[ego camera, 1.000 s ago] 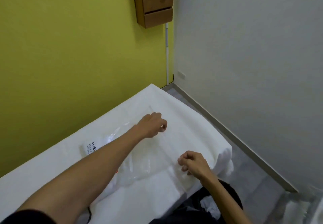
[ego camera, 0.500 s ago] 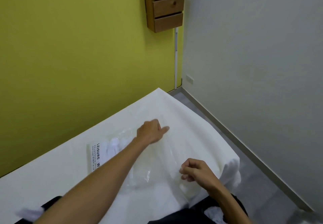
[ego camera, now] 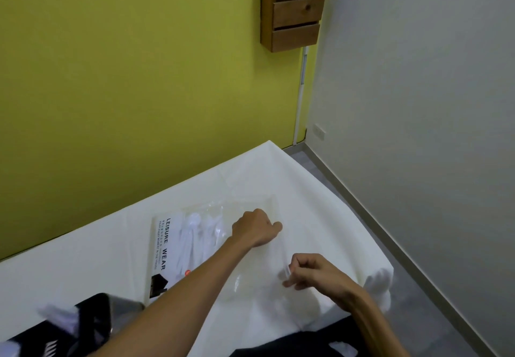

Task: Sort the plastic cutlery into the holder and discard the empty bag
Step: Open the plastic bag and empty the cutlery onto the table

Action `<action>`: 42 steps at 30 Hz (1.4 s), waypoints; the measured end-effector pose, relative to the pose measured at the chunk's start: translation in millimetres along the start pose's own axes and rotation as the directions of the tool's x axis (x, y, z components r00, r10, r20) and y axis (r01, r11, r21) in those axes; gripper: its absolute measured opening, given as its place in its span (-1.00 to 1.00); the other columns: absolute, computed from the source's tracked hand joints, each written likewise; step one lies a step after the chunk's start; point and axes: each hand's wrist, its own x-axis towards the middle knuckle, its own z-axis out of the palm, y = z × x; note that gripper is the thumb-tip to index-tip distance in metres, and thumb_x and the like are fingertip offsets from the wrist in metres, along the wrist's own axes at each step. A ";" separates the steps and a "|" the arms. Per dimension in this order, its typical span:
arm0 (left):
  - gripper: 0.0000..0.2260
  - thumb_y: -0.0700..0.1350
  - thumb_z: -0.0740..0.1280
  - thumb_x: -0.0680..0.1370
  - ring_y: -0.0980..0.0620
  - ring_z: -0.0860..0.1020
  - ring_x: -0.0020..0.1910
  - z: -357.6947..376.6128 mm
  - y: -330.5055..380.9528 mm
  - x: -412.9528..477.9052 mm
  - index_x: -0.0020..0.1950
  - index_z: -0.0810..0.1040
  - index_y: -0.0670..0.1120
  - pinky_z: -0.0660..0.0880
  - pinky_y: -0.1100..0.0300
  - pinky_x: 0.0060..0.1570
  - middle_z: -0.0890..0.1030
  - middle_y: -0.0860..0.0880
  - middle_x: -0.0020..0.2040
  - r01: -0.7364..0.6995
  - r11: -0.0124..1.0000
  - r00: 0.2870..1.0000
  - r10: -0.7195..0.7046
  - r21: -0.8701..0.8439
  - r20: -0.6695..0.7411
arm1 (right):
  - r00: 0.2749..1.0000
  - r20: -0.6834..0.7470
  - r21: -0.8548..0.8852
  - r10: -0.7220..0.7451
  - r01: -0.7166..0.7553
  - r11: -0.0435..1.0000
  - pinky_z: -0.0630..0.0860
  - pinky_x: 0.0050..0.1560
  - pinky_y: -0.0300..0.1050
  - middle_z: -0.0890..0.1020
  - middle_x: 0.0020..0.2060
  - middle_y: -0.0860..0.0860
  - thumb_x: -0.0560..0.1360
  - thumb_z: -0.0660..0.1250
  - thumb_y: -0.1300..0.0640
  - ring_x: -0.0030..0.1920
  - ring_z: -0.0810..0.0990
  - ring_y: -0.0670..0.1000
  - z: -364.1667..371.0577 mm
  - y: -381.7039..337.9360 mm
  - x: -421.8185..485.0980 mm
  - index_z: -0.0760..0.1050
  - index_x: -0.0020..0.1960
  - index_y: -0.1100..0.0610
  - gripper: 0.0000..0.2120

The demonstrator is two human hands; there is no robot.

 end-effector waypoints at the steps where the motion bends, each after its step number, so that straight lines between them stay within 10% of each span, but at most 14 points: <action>1: -0.65 0.12 0.29 0.52 -0.02 0.42 -0.36 0.5 -0.8 0.4 -0.36 0.34 -0.06 0.31 0.18 -0.31 0.42 0.02 -0.39 0.005 1.000 1.000 -0.005 -0.016 0.002 | 1.000 0.015 -0.018 -0.001 0.001 1.000 0.53 0.02 -0.12 0.62 -0.31 -0.03 0.49 0.29 0.29 0.06 0.70 0.09 -0.8 -2.5 0.3 0.43 -0.30 0.09 -0.78; 17: -0.68 0.03 0.28 0.48 0.00 0.32 -0.41 -2.0 4.8 -9.3 -0.37 0.25 -0.06 0.22 0.20 -0.38 0.32 0.02 -0.41 0.013 0.999 1.000 -0.014 -0.046 -0.015 | 0.991 0.116 -0.014 0.063 -0.061 0.998 0.52 0.09 -0.09 0.70 -0.18 0.01 0.51 0.42 0.08 -0.01 0.68 0.02 -12.6 1.6 -4.3 0.59 -0.20 0.18 -0.82; 22: -0.70 0.05 0.27 0.41 -0.04 0.31 -0.38 -16.3 9.3 -13.7 -0.40 0.25 -0.04 0.28 0.12 -0.29 0.32 0.00 -0.42 -0.020 0.966 0.999 0.013 -0.257 -0.030 | 0.987 -0.112 0.097 0.112 -0.101 0.990 0.53 -0.08 -0.10 0.74 -0.13 0.05 0.52 0.34 -0.26 -0.18 0.68 -0.01 -9.7 -12.6 15.0 0.64 0.06 0.21 -0.49; 28: -0.79 0.09 0.25 0.32 0.02 0.44 -0.35 -43.8 -0.4 -28.7 -0.37 0.39 -0.04 0.37 0.11 -0.27 0.43 0.00 -0.39 -0.037 0.934 0.998 0.015 -0.356 -0.064 | 0.940 -0.331 -0.162 0.082 -0.142 0.977 0.50 -0.31 -0.18 0.72 -0.30 -0.01 0.46 0.38 0.08 -0.36 0.63 -0.07 -8.3 -26.1 55.2 0.67 -0.22 0.13 -0.84; 34: -0.73 0.00 0.33 0.43 0.04 0.47 -0.34 -76.8 -19.6 -51.1 -0.22 0.58 -0.22 0.42 0.18 -0.25 0.54 0.01 -0.35 -0.060 0.866 0.982 -0.038 -0.496 -0.186 | 0.861 -0.504 -0.466 0.067 -0.337 0.818 0.58 -0.14 -0.07 0.68 -0.25 -0.09 0.39 0.37 0.04 -0.15 0.63 0.00 -26.8 -26.4 78.2 0.64 -0.22 0.06 -0.88; 42: -0.86 -0.02 0.41 0.52 0.14 0.54 -0.40 -72.6 -50.3 -58.2 -0.18 0.65 -0.05 0.45 0.23 -0.23 0.63 0.08 -0.30 -0.030 0.758 0.989 -0.070 -0.651 -0.128 | 0.934 -0.298 -0.382 -0.196 0.072 0.921 0.62 -0.32 -0.18 0.71 -0.34 -0.02 0.44 0.47 0.14 -0.34 0.71 -0.06 -9.5 -85.1 83.0 0.67 -0.19 0.11 -0.95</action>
